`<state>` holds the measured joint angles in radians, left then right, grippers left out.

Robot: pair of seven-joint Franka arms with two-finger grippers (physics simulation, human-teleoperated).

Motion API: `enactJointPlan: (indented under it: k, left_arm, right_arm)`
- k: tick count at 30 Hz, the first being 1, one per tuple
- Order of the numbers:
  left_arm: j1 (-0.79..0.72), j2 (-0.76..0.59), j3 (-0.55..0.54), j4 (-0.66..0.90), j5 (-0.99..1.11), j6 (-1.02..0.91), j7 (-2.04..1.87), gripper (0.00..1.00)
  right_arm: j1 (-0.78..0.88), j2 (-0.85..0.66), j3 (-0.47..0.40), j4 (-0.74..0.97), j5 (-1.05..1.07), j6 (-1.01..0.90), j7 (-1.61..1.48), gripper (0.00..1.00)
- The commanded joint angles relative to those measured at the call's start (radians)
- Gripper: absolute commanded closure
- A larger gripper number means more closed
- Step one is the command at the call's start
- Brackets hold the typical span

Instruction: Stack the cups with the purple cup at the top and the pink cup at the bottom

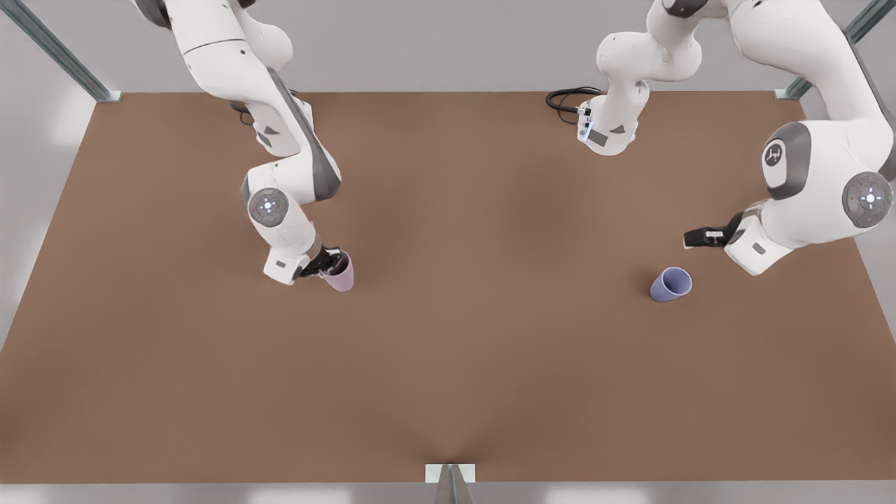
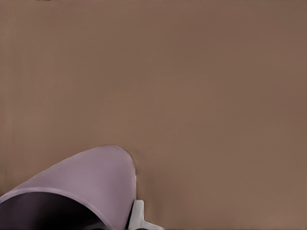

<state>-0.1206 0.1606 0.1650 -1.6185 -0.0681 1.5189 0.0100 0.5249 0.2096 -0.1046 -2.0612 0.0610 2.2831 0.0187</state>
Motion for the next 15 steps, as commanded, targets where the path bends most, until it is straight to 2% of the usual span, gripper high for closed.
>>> enactJointPlan:
  k: [1, 6, 12, 15]
  left_arm:
    - [-0.005, 0.007, -0.001, -0.063, 0.001, 0.236, 0.002, 0.00]
    - [0.006, 0.011, 0.001, -0.236, 0.001, 0.418, 0.004, 0.00]
    - [0.093, 0.128, 0.001, -0.201, -0.001, 0.535, 0.004, 0.00]
    - [0.104, 0.131, 0.001, -0.247, -0.001, 0.547, 0.016, 0.00]
  right_arm:
    - [0.047, 0.017, 0.000, 0.023, -0.006, -0.021, 0.484, 0.79]
    - [0.129, 0.076, 0.003, 0.105, 0.043, -0.017, 0.635, 0.79]
    - [0.276, 0.235, 0.017, 0.299, 0.065, -0.005, 0.932, 0.79]
    - [0.317, 0.304, 0.032, 0.375, 0.063, 0.007, 1.044, 0.79]
